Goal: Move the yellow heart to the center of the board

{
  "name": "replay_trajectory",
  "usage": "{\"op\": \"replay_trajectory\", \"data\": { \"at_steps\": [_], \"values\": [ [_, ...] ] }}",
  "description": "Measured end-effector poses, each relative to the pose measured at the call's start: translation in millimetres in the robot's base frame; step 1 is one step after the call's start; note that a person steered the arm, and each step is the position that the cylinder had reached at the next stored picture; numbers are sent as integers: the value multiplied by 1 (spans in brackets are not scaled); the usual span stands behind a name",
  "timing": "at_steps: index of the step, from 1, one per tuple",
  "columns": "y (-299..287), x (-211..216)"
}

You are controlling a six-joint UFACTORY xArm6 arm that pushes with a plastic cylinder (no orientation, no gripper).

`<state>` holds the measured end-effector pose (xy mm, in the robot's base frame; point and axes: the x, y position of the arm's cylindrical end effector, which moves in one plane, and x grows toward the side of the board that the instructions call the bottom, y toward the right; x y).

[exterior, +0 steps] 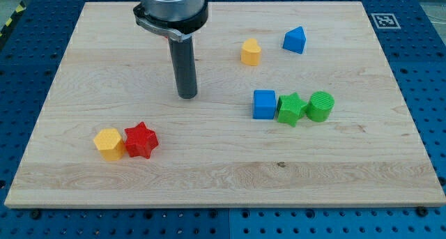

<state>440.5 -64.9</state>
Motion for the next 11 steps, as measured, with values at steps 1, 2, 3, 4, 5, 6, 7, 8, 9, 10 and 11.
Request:
{"op": "replay_trajectory", "data": {
  "at_steps": [1,2,3,4,5,6,7,8,9,10,11],
  "values": [
    [16,-20],
    [52,-25],
    [73,-25],
    [101,-25],
    [139,-25],
    [165,-25],
    [194,-25],
    [195,-53],
    [191,-94],
    [155,-95],
    [127,-98]
  ]
}}
